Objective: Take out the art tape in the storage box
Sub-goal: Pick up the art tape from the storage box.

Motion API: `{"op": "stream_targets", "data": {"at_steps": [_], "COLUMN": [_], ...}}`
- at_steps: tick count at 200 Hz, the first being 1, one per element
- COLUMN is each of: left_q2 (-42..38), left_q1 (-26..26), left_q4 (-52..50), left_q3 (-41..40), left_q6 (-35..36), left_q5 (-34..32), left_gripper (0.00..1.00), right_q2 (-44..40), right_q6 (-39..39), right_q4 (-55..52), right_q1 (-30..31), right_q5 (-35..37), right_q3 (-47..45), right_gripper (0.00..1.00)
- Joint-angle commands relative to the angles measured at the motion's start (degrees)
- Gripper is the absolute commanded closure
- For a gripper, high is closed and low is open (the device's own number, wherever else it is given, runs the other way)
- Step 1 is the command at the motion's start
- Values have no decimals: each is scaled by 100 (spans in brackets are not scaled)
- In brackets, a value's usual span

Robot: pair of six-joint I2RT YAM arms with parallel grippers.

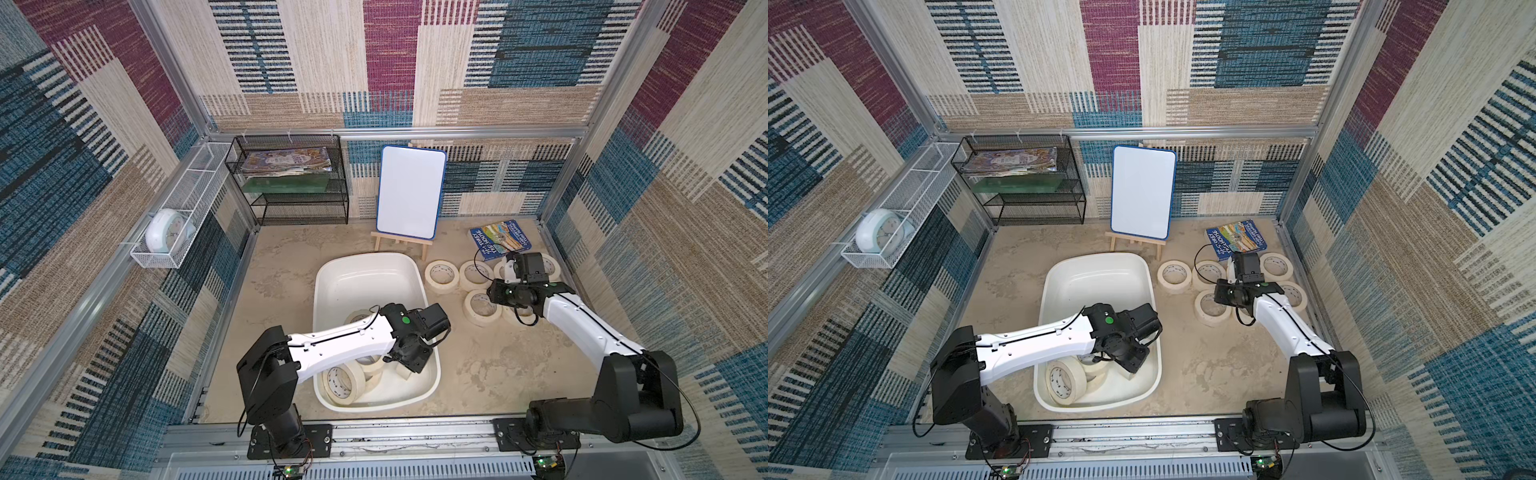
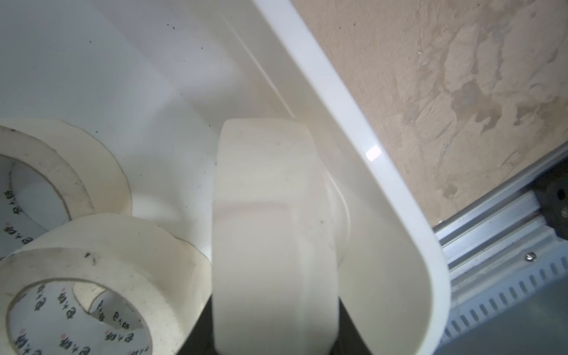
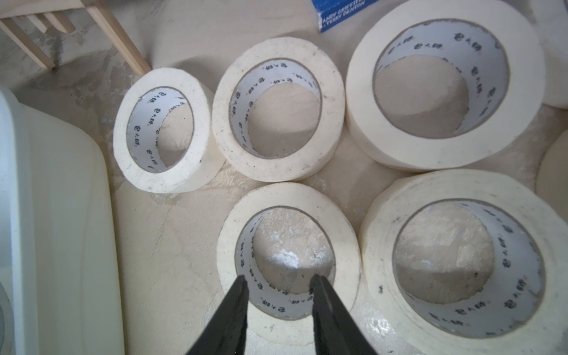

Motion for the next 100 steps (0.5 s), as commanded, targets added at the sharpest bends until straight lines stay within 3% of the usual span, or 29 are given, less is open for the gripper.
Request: {"op": "stream_targets", "data": {"at_steps": [1, 15, 47, 78, 100], "left_q2": [-166, -316, -879, -1508, -1669], "left_q1": [120, 273, 1019, 2148, 2536], "left_q4": [-36, -43, 138, 1305, 1790], "left_q3": [-26, -51, -123, -686, -820], "left_q6": [18, 39, 210, 187, 95], "left_q5": [-197, -250, -314, 480, 856], "left_gripper": [92, 100, 100, 100, 100], "right_q2": [-66, -133, -369, -443, -339], "right_q6": [-92, -104, -98, 64, 191], "right_q4": [-77, -112, 44, 451, 881], "right_q1": [178, 387, 904, 1364, 1650], "right_q5": [-346, -526, -1200, -1817, -2156], "right_q3": [69, 149, 367, 448, 437], "right_gripper": [61, 61, 61, 60, 60]}}
